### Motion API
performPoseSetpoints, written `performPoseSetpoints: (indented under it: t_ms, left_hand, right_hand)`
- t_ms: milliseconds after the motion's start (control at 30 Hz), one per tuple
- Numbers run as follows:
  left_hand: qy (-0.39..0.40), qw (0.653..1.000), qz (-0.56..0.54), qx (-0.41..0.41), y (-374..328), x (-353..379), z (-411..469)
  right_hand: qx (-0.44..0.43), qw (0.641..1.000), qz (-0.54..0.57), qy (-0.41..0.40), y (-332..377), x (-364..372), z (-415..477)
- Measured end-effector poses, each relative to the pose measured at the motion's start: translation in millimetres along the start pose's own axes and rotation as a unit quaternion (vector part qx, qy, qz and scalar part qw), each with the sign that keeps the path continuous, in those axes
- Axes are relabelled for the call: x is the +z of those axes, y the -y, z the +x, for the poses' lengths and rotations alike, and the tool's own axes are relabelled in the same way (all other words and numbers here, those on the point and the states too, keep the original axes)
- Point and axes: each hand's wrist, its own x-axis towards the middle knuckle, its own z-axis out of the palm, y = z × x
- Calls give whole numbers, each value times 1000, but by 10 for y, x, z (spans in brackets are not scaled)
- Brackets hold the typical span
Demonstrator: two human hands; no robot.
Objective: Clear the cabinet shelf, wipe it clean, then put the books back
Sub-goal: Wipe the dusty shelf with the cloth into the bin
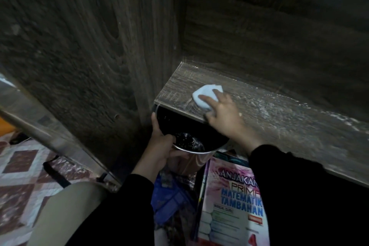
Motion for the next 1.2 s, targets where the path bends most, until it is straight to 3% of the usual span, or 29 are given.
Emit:
performPoseSetpoints:
  t_ms: [167, 300, 400, 533, 633, 767, 900, 1100, 1200]
  left_hand:
    - [5, 1000, 13, 7, 10, 94, -17]
    - [10, 1000, 10, 16, 30, 164, -33]
    - [8, 1000, 11, 18, 44, 165, 11]
    - [6, 1000, 20, 22, 56, 163, 50]
    - [10, 999, 20, 25, 63, 171, 51]
    - [29, 999, 17, 31, 56, 159, 55]
    - [28, 999, 18, 27, 48, 190, 65]
    - [27, 999, 19, 22, 53, 200, 88]
    - [29, 999, 21, 23, 55, 187, 107]
  right_hand:
    - [-108, 994, -19, 25, 305, 124, -363]
    - [-99, 995, 14, 2, 241, -145, -465]
    - [-2, 994, 47, -101, -119, -384, -547]
    - [168, 959, 62, -221, -928, -777, -775]
    - [275, 929, 14, -247, -1528, -1054, -1141]
    - [429, 863, -54, -262, -2147, -1277, -1664]
    - [535, 812, -58, -225, -2514, -1329, -1974]
    - [515, 844, -53, -138, -2663, -1284, -1755]
    - [430, 896, -52, -101, -2683, -1257, -1510]
